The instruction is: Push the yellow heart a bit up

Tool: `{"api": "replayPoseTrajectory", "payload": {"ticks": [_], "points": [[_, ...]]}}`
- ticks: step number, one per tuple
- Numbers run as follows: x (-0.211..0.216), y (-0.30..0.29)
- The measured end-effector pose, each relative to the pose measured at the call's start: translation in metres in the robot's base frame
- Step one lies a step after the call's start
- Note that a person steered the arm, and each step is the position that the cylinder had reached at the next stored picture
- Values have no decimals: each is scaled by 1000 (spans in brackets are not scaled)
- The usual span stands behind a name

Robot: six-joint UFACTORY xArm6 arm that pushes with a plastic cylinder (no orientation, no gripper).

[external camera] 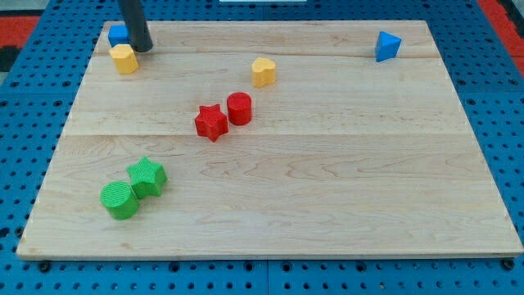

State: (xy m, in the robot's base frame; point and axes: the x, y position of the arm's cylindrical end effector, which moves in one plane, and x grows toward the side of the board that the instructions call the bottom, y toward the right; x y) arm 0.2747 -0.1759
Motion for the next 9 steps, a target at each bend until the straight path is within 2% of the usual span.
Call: {"api": "replayPoseTrajectory", "payload": {"ticks": [1,2,3,4,5,6,7,8,9], "points": [[63,-1],[47,-53],[28,-49],[28,-12],[-2,99],[9,209],[52,253],[64,167],[32,139]]}}
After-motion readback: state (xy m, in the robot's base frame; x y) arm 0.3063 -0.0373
